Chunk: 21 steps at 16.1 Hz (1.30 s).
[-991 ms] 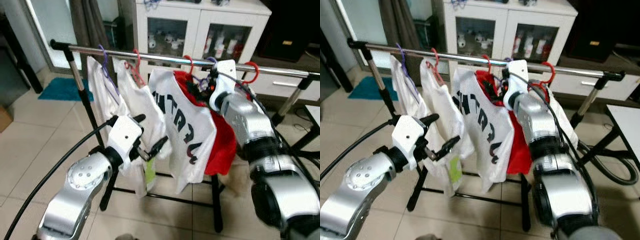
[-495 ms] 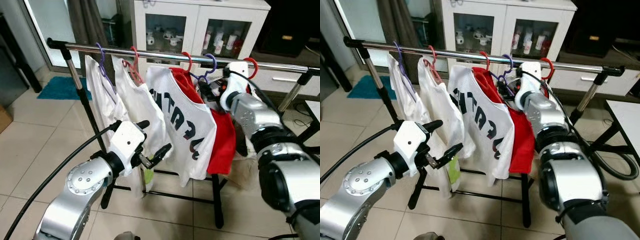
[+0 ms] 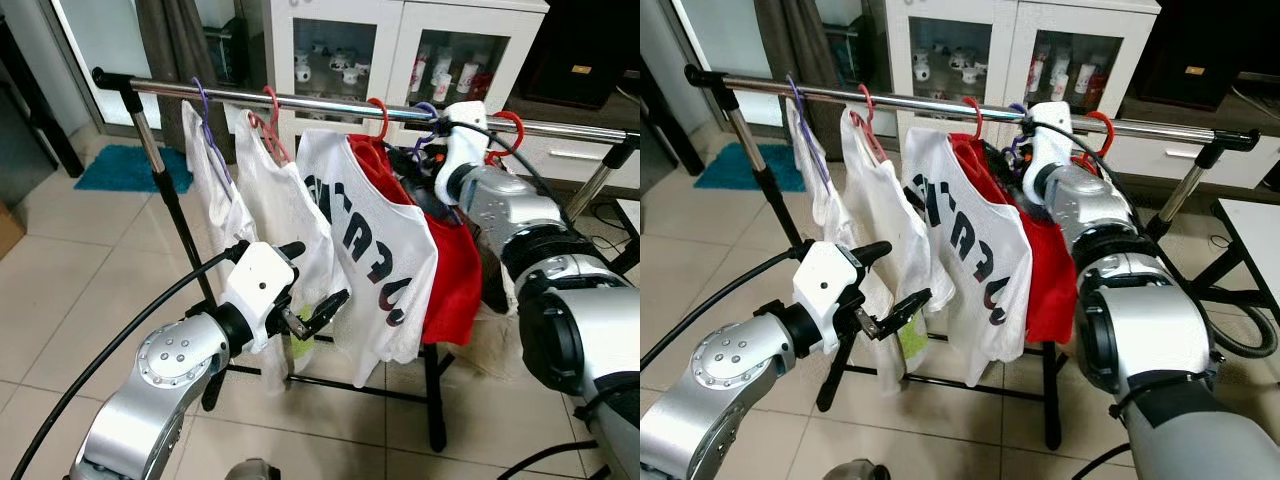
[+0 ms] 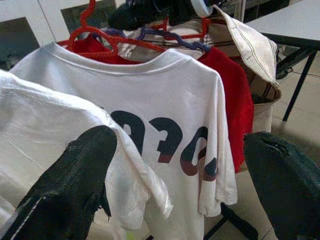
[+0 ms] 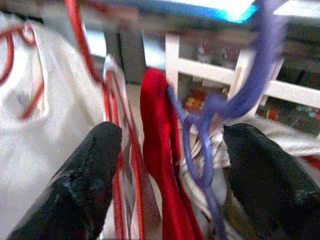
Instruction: Hang hanger
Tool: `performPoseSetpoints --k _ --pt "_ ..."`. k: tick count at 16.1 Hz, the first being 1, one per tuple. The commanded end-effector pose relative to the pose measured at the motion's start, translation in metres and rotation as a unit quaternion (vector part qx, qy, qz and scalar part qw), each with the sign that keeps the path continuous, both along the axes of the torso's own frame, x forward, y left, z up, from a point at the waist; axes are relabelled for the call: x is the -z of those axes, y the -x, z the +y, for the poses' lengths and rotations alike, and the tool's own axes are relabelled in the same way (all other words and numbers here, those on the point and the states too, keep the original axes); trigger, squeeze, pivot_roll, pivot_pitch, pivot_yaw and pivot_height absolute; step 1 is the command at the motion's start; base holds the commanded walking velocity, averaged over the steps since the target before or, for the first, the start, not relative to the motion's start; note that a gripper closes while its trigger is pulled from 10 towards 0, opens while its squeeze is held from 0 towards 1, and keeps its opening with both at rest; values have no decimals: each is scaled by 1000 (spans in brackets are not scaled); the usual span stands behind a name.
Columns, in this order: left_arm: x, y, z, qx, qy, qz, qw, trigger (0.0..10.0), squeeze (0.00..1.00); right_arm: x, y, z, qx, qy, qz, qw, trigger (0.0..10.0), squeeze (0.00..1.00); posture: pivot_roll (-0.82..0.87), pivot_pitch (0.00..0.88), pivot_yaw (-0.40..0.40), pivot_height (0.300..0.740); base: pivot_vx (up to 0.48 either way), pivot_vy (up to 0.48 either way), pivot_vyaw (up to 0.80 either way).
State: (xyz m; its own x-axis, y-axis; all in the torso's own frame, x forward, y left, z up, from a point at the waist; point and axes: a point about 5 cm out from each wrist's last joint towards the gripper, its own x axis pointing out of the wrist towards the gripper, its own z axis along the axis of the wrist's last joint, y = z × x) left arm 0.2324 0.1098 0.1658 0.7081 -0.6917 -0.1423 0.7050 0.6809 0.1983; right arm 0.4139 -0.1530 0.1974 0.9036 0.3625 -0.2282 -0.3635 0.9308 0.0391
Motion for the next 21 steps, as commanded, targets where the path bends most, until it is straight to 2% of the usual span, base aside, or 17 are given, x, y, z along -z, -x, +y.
performPoseSetpoints --k 1,5,9,15,21 --pt "-1 4 -3 8 0 1 1000 10000 1000 -4 -1 2 -3 15 -5 1000 353 0 159 76 -28 740 0 0 0" --pt "1 7 -4 8 -4 6 1000 10000 1000 0 -1 -5 27 18 3 999 0 0 167 78 -29 740 0 0 0" --pt "1 8 -3 13 -5 10 1000 10000 1000 -2 -1 -5 24 -29 9 999 0 0 171 76 -25 740 0 0 0" --pt "3 8 -5 20 -10 12 1000 10000 1000 4 0 -5 24 12 18 999 0 0 167 80 -17 740 0 0 0" --pt "2 6 -5 17 -8 12 1000 10000 1000 -2 -2 -4 24 -13 10 1000 0 0 168 82 -20 740 0 0 0"
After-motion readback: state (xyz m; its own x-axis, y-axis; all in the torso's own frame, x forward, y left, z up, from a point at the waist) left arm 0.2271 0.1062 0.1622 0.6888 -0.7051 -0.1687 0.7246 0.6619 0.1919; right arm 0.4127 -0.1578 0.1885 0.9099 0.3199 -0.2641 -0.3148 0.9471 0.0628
